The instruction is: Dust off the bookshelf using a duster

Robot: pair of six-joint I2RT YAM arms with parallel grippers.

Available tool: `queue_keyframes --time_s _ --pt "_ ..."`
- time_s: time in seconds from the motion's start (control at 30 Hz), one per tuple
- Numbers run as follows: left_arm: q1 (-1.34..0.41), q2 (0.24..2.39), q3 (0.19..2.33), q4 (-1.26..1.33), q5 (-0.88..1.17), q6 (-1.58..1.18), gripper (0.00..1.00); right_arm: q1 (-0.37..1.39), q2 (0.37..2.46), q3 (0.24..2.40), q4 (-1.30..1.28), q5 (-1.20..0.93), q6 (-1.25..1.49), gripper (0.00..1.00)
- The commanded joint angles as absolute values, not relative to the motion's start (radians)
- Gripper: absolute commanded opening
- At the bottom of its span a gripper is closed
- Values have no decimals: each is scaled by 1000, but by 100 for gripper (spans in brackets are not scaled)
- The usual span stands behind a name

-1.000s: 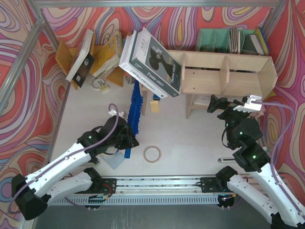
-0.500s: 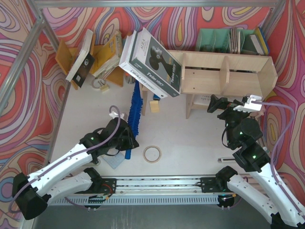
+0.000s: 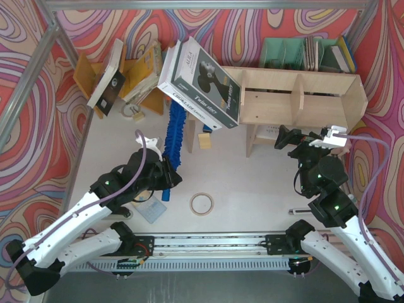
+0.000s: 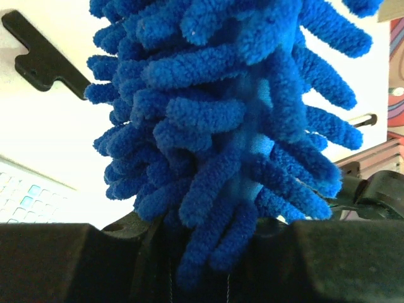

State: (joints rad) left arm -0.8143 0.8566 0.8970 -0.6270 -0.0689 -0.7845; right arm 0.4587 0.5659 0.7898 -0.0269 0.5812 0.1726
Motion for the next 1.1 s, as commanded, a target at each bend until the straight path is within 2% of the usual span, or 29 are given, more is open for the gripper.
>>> queue_keyframes --time_s 0.0,0.27,0.5,0.63,1.07 --pt "-819 878 825 -573 -64 -797 0 462 560 799 -5 581 169 99" --pt "-823 895 702 -442 -31 -873 0 460 564 796 -3 581 172 99" --pt "-824 875 879 -624 -130 -754 0 460 563 798 -3 581 169 99" --pt "-824 874 908 -636 -140 -732 0 460 560 797 -2 582 170 99" --pt "-825 984 747 -497 -62 -826 0 460 570 798 0 579 169 99"
